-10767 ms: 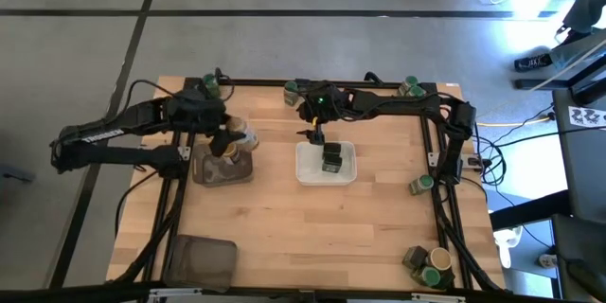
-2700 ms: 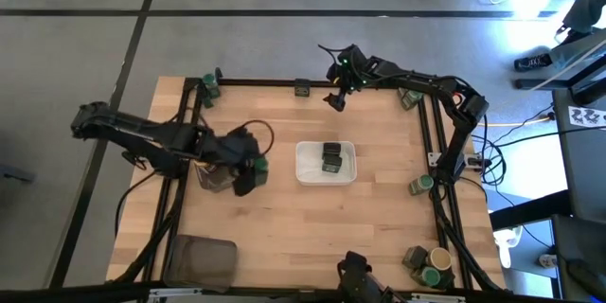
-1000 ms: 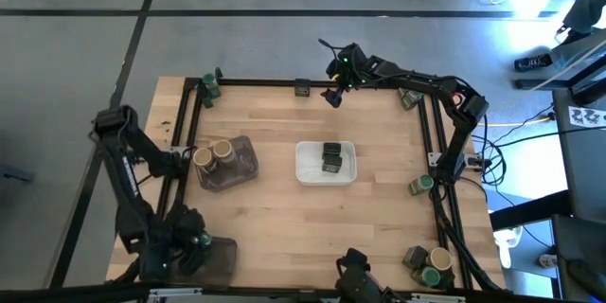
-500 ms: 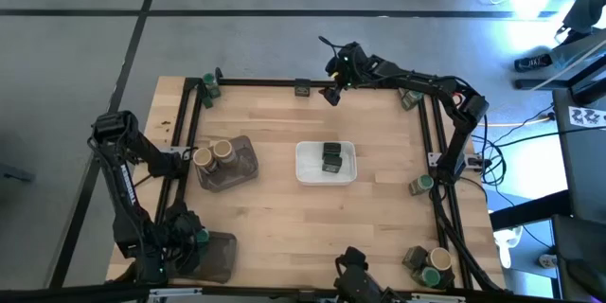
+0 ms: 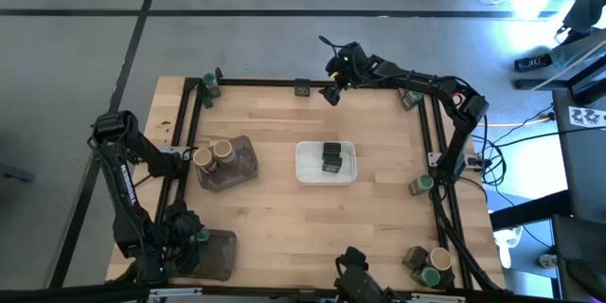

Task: Sort spices by type
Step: Put the green seasoning bottle into the bottom black bin

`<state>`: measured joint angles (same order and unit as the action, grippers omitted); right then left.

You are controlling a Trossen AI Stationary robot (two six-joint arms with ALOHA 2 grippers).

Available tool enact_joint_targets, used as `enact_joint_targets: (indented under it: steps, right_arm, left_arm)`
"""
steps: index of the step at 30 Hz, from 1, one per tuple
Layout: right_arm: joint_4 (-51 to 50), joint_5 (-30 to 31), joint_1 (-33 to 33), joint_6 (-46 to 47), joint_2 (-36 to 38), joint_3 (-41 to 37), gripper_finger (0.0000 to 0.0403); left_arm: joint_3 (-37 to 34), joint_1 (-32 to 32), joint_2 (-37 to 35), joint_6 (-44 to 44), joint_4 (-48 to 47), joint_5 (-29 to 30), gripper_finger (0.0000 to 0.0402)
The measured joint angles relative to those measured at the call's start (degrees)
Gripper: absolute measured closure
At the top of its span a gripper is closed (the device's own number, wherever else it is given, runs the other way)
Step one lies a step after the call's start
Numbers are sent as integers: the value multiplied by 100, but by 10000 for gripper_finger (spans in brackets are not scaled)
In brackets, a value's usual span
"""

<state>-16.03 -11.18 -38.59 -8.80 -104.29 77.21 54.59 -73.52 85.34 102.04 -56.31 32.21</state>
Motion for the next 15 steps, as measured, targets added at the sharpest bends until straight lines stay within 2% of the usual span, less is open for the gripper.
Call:
enact_joint_targets:
  steps: [1, 10, 15]
  right_arm:
    - [0, 0, 0, 2, 0, 0, 27]
    - [-2, 0, 0, 0, 0, -2, 27]
    - [-6, 0, 0, 0, 0, 0, 27]
  left_arm:
    - [0, 0, 0, 4, -5, 2, 201]
    - [24, -7, 0, 30, -49, 3, 203]
    - [44, -272, 0, 33, -69, 657, 203]
